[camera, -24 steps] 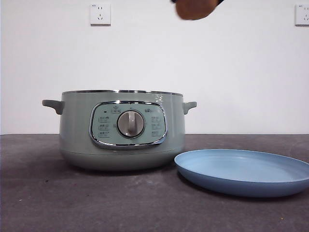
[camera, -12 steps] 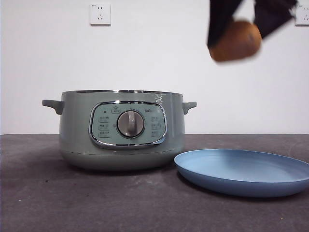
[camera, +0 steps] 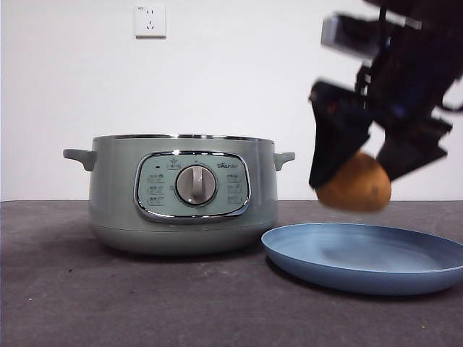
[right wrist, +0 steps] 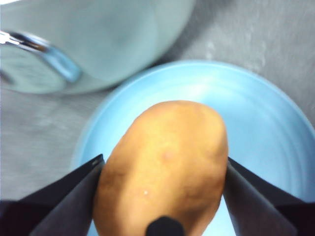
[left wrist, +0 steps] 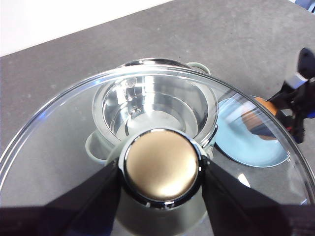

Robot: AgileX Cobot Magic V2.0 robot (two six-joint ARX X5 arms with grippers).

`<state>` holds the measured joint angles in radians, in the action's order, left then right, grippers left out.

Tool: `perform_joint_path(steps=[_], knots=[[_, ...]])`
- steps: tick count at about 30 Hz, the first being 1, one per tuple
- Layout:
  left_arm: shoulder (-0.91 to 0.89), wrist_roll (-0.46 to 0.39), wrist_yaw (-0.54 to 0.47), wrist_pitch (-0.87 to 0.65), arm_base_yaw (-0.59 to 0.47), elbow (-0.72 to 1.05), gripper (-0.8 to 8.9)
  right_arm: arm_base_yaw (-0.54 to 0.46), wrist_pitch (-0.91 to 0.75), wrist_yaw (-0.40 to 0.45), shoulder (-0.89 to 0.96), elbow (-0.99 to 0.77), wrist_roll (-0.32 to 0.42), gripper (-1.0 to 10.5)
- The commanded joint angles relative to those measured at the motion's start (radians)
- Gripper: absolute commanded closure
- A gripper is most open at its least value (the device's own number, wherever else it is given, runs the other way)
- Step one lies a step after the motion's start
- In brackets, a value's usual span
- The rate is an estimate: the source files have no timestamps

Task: Take the potato out from the steamer,put the potato on the plate,close the lid

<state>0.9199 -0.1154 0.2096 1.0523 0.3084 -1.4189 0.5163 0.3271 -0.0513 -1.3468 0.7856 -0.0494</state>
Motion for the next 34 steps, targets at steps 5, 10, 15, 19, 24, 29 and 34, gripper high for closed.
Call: perform_joint_path(steps=[5, 10, 15, 19, 24, 29, 34], knots=[[0.016, -0.013, 0.011, -0.074, 0.0, -0.009, 8.25, -0.033, -0.07, -0.003, -0.121, -0.02, -0.012, 9.6], [0.048, -0.013, 0.038, -0.139, 0.001, -0.009, 8.25, -0.051, -0.076, -0.003, -0.186, -0.02, -0.004, 9.6], [0.101, -0.02, 0.061, -0.182, 0.002, -0.009, 8.25, -0.053, -0.072, 0.002, -0.205, -0.02, -0.006, 8.9], [0.158, -0.026, 0.06, -0.223, 0.018, -0.009, 8.25, -0.053, -0.072, 0.003, -0.201, -0.02, -0.006, 4.6], [0.235, -0.046, 0.059, -0.3, 0.04, -0.009, 8.25, -0.06, -0.072, 0.007, -0.198, -0.017, -0.013, 3.2], [0.325, -0.047, 0.059, -0.388, 0.066, -0.009, 8.25, -0.065, -0.068, 0.008, -0.154, -0.008, -0.013, 3.2], [0.412, -0.055, 0.058, -0.466, 0.085, -0.009, 8.25, -0.066, -0.024, 0.029, -0.063, 0.005, -0.013, 3.2]])
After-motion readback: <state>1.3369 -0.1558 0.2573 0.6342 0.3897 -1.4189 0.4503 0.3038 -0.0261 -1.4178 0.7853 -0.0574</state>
